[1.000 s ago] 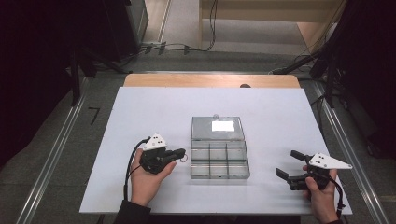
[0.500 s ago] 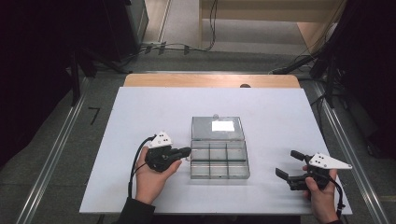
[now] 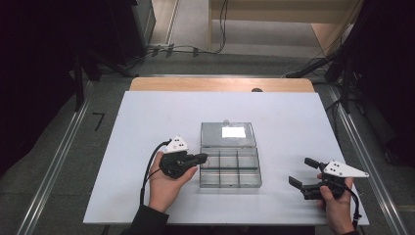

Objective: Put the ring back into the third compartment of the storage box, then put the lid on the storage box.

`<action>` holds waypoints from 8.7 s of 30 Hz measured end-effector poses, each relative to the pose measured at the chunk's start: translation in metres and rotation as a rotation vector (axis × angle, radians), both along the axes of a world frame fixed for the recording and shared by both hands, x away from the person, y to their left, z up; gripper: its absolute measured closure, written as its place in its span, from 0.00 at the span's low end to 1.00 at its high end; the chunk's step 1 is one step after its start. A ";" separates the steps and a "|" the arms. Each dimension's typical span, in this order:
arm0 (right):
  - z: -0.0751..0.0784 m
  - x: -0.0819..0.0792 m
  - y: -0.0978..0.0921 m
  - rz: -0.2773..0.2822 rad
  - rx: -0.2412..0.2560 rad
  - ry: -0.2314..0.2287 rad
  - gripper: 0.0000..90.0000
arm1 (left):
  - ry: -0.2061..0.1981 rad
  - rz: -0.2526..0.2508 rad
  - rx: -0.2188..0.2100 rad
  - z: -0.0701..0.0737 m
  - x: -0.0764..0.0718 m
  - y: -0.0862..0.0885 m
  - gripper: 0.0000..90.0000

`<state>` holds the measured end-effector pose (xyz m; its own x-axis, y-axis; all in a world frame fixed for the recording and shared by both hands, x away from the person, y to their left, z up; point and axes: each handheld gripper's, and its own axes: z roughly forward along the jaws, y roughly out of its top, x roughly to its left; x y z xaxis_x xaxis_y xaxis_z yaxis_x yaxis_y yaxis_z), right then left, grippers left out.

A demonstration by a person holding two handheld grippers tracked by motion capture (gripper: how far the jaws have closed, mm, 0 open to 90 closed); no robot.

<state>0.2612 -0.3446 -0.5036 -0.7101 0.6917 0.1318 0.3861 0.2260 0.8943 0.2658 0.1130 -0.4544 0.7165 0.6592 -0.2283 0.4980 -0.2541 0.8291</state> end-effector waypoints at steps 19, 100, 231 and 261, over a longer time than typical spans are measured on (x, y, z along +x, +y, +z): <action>0.000 0.000 0.000 0.001 0.000 -0.001 0.00 | 0.009 -0.031 -0.013 -0.002 0.007 -0.018 0.98; 0.000 0.000 0.001 0.005 -0.004 0.002 0.00 | 0.024 -0.127 0.011 -0.013 0.040 -0.099 0.98; 0.045 0.044 0.075 0.107 0.025 0.022 0.00 | 0.033 0.062 -0.171 -0.018 0.070 0.019 0.00; 0.035 0.101 0.100 0.108 0.024 0.117 0.00 | 0.116 0.082 -0.204 -0.035 0.088 0.012 0.00</action>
